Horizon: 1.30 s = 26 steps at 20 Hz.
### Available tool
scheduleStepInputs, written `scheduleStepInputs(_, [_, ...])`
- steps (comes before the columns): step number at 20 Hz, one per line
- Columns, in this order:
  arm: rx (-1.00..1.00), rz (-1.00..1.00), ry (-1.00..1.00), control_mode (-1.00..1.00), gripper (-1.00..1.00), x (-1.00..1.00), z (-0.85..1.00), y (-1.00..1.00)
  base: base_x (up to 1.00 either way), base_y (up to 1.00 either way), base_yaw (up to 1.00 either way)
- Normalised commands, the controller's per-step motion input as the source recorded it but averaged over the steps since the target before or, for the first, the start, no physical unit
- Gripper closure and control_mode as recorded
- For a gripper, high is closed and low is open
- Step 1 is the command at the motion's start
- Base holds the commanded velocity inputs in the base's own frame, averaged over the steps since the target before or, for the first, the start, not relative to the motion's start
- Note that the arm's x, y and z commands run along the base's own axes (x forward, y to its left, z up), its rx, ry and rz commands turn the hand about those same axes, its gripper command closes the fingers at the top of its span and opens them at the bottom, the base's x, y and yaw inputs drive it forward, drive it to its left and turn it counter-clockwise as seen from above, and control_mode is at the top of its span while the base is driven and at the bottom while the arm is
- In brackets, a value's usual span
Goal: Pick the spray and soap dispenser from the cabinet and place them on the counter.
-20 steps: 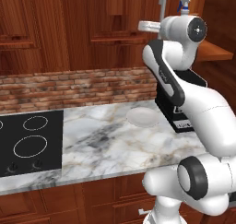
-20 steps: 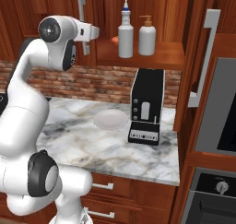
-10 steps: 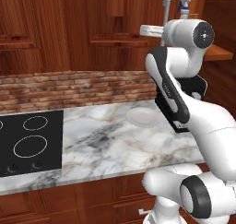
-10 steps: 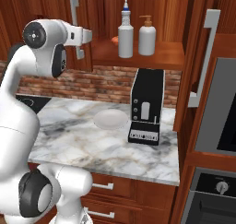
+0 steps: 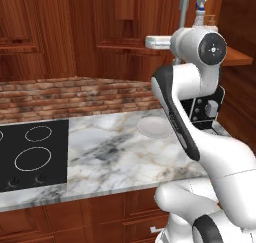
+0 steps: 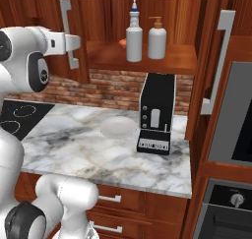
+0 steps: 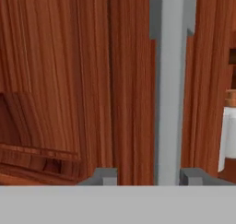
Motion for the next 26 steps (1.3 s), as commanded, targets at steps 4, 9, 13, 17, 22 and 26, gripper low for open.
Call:
scheduleStepInputs(4, [-0.07, -0.08, 0.0, -1.0, 1.0, -0.47, -0.3, 0.76, 0.0, 0.0, 0.0])
scheduleStepInputs(9, [-0.05, -0.07, 0.01, -1.0, 1.0, -0.35, -0.29, 0.68, 0.0, 0.0, 0.0])
scheduleStepInputs(13, [-0.02, -0.07, 0.05, -1.0, 1.0, -0.29, -0.29, 0.64, 0.0, 0.0, 0.0])
scheduleStepInputs(17, [0.0, -0.07, 0.09, -1.0, 1.0, -0.23, -0.3, 0.61, 0.0, 0.0, 0.0])
scheduleStepInputs(22, [0.0, -0.07, 0.09, -1.0, 1.0, -0.24, -0.31, 0.61, 0.0, 0.0, 0.0])
scheduleStepInputs(26, [0.0, -0.05, 0.07, -1.0, 1.0, -0.22, -0.34, 0.57, 0.0, 0.0, 0.0])
